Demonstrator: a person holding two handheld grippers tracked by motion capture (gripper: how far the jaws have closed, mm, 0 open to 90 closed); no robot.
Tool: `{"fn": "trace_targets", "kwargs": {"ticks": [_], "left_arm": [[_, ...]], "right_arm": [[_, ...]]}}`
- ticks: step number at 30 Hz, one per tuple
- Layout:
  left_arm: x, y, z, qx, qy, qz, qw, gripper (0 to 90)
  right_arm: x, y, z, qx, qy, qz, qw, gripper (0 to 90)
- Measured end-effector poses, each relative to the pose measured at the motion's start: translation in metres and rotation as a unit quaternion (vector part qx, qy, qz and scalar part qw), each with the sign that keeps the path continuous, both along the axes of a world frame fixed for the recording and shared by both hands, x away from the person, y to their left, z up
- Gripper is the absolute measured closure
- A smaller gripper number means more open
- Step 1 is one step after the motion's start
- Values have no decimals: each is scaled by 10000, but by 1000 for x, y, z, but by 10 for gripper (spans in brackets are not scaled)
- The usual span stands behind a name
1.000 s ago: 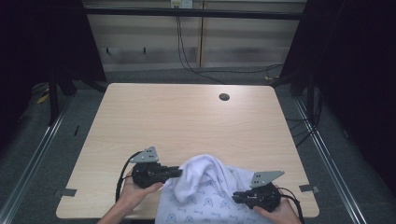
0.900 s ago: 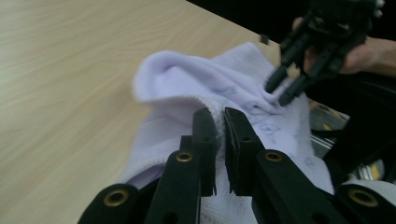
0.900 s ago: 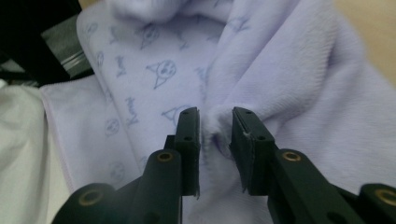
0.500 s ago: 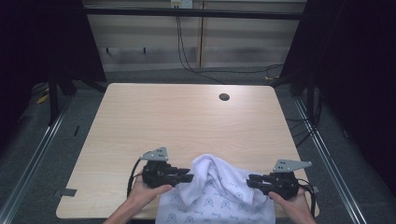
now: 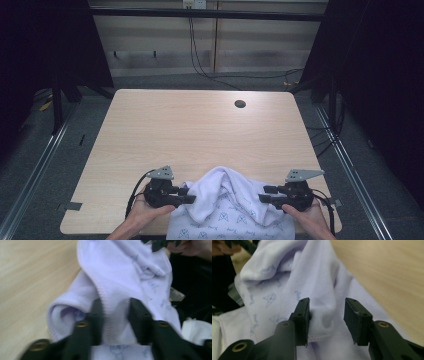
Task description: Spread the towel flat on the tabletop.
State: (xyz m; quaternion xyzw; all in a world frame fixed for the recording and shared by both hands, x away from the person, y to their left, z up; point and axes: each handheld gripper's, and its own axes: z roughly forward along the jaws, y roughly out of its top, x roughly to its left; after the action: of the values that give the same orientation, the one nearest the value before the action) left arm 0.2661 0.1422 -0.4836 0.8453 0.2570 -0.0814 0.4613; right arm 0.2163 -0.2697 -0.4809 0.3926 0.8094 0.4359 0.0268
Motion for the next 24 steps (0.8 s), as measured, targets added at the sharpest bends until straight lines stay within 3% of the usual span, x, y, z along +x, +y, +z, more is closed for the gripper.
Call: {"fn": "trace_targets", "kwargs": {"ticks": [1,4,6,7,8,10,13,15,18,19,20,21,23,24], "left_arm": [[0,2,3,-45,-81,-9,10000,831],[2,7,6,-65,-152,207,9997,836],[3,13,6,15,-159,319,9994,836],[4,16,6,54,-170,345,9992,835],[3,19,5,77,-149,416,9990,834],[3,20,6,35,-194,455,9988,834],[5,22,13,-57,-297,510,9982,836],[12,29,26,-243,-459,702,9962,839],[18,37,39,-314,-702,847,9934,841],[21,42,50,-340,-870,890,9916,842],[21,42,50,-340,-870,890,9916,842],[25,46,61,-381,-1023,925,9897,842],[28,47,68,-418,-1107,942,9885,844],[32,47,74,-413,-1201,960,9872,846]], "right_arm": [[-1,6,-5,-135,146,111,9997,558],[-4,12,-6,-172,164,239,9994,571],[-13,22,-2,-209,-142,378,9990,587],[-19,28,4,-229,-406,438,9980,596],[-29,35,17,-48,-774,579,9953,757],[-34,43,26,100,-922,657,9935,843],[-33,48,29,80,-858,647,9942,851],[-21,43,36,134,-885,390,9952,848],[-9,30,46,186,-981,58,9950,845],[2,15,59,264,-1116,-192,9932,846],[7,9,66,227,-1209,-299,9920,846],[11,4,74,177,-1295,-384,9907,846],[16,-1,81,144,-1375,-431,9895,847],[27,-9,97,131,-1544,-560,9863,847]]}}
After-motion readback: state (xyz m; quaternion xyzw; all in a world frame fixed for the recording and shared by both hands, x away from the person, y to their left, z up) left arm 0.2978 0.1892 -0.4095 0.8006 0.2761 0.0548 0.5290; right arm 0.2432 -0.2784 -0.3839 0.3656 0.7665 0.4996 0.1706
